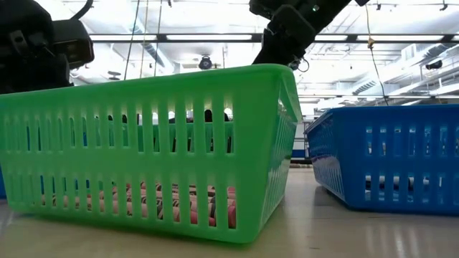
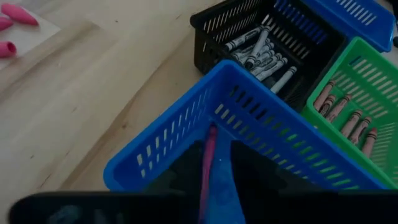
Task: Sort crayons
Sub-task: Put the dark red crayon into the left blue bin, then put the white crayon into the right blue bin
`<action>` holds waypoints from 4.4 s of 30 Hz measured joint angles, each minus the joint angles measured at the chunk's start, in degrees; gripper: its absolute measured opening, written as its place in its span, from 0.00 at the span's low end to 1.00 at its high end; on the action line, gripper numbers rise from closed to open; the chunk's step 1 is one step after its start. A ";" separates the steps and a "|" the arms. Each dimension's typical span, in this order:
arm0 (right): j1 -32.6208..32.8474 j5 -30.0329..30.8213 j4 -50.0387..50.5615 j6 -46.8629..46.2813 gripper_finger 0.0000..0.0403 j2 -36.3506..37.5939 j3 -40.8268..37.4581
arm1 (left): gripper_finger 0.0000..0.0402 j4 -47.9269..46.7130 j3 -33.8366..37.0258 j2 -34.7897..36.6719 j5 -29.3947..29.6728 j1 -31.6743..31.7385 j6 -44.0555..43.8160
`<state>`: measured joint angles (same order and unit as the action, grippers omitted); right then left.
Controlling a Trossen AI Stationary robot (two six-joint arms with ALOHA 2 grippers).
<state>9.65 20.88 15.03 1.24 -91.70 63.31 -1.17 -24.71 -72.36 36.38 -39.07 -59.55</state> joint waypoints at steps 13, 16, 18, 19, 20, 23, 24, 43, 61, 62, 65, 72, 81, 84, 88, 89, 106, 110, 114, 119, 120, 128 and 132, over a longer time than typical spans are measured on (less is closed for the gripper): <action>-0.04 -1.09 0.02 0.15 0.25 0.00 0.00 | 0.37 -0.47 -0.56 0.68 -0.80 0.00 3.14; -0.18 -0.94 0.03 1.01 0.25 0.00 0.00 | 0.37 -0.34 -2.10 0.87 -1.36 0.25 7.25; -0.71 -0.85 0.35 2.46 0.25 0.00 0.00 | 0.37 -0.33 -3.37 0.87 -1.54 0.45 10.54; -1.17 -0.85 0.59 3.32 0.25 0.00 0.00 | 0.37 -0.38 -4.02 0.87 -1.55 0.69 12.09; -1.86 -0.85 0.89 4.15 0.25 0.00 0.00 | 0.37 -0.38 -4.60 0.87 -1.56 1.03 13.31; -5.05 -1.33 1.74 6.74 0.25 0.00 0.00 | 0.37 -1.02 -5.11 0.87 -1.57 2.47 15.11; -6.34 -1.69 1.74 7.72 0.25 0.00 -0.24 | 0.37 -1.28 -5.12 0.87 -1.53 2.89 15.42; -36.84 -16.61 0.12 17.78 0.25 0.00 -8.52 | 0.37 -2.93 -5.27 0.87 -1.75 6.27 20.36; -54.14 -26.91 2.11 22.30 0.32 -6.07 -8.31 | 0.37 -3.80 -5.27 0.87 -1.70 7.56 21.46; -54.11 -27.09 1.97 22.33 0.32 -6.56 -8.24 | 0.37 -3.80 -5.27 0.87 -1.71 7.55 21.46; -54.13 -27.52 2.09 22.75 0.32 -7.52 -8.07 | 0.37 -3.78 -5.27 0.87 -1.73 7.52 21.42; -56.52 -28.87 4.04 23.24 0.32 -10.16 -8.08 | 0.37 -3.76 -5.27 0.87 -1.75 7.76 22.17; -55.72 -25.50 5.14 26.95 0.29 -11.45 -7.86 | 0.37 -3.78 -5.25 0.87 -1.73 7.78 22.95; -54.55 -23.93 5.04 28.07 0.22 -10.84 -7.92 | 0.37 -3.77 -5.25 0.87 -1.73 7.78 22.95; -53.22 -23.00 5.22 28.85 0.09 -10.78 -7.96 | 0.37 -3.76 -5.25 0.87 -1.73 7.78 22.95; -52.90 -22.99 5.30 28.86 0.06 -10.78 -7.96 | 0.37 -3.76 -5.25 0.87 -1.74 7.78 22.95; -44.60 -23.89 7.13 24.65 0.03 -4.36 -8.28 | 0.37 -3.14 -5.88 0.87 -1.75 7.74 24.15; -40.43 -25.21 6.88 22.49 0.03 -2.45 -8.26 | 0.37 -2.95 -6.52 0.87 -1.73 7.92 26.35; -35.22 -25.62 5.99 20.60 0.03 -1.70 -8.24 | 0.37 -3.00 -6.78 0.87 -1.73 8.78 27.39; -28.71 -25.55 3.33 19.21 0.03 -1.70 -8.22 | 0.37 -3.32 -6.78 0.87 -1.73 9.70 27.69; -27.56 -25.25 2.73 18.91 0.03 -1.70 -8.14 | 0.37 -3.32 -6.78 0.87 -1.73 9.73 27.71; -20.72 -23.22 2.11 16.51 0.03 -1.75 -2.47 | 0.37 -2.84 -6.78 0.87 -1.73 10.03 27.80; -17.87 -23.99 2.04 15.94 0.03 -1.77 -0.32 | 0.37 -2.86 -6.78 0.87 -1.73 10.03 27.80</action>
<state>-8.22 -3.11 17.07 17.18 -93.47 62.98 -4.03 -31.48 -71.48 34.65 -29.04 -31.75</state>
